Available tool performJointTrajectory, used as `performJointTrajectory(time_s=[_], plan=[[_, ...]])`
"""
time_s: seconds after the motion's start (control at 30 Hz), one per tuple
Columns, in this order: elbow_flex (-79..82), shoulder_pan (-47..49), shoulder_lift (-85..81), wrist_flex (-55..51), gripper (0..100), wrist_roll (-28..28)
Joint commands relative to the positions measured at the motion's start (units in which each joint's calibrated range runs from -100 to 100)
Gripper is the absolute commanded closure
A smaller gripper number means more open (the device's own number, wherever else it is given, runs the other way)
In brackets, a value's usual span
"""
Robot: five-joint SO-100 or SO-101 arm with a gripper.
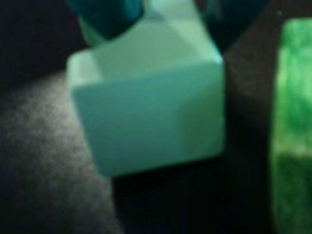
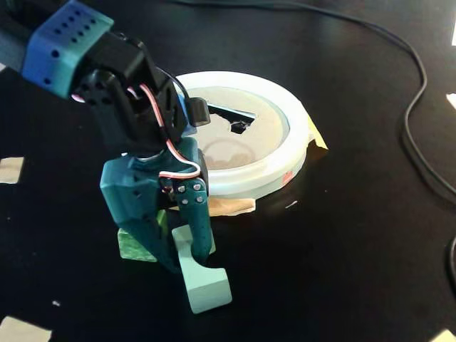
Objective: Pick up the U shape block and drop it in corresponding U shaped hole
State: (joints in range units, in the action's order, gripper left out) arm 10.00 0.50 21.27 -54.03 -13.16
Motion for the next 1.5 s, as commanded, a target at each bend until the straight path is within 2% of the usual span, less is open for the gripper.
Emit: performJointTrajectory(time_s=[0.0,0.33,0.43,0.7,0.9,1.07,1.23,1.37,1.47], plan=[[-4.9,-2.6,-1.3,0.4,87,0.2],[-4.9,-2.6,-1.9,0.4,88,0.2],[-4.9,-2.7,-2.1,0.4,100,0.3],[-5.0,-2.1,-2.5,0.4,99,0.3],[-4.9,-2.5,-10.9,-1.1,99,0.7],[-4.9,-0.7,-19.5,-5.1,99,9.2],[-5.0,0.2,-25.8,-10.4,99,19.9],[-5.0,8.0,-31.9,-12.9,99,29.1],[-5.0,17.6,-34.2,-12.8,99,36.9]])
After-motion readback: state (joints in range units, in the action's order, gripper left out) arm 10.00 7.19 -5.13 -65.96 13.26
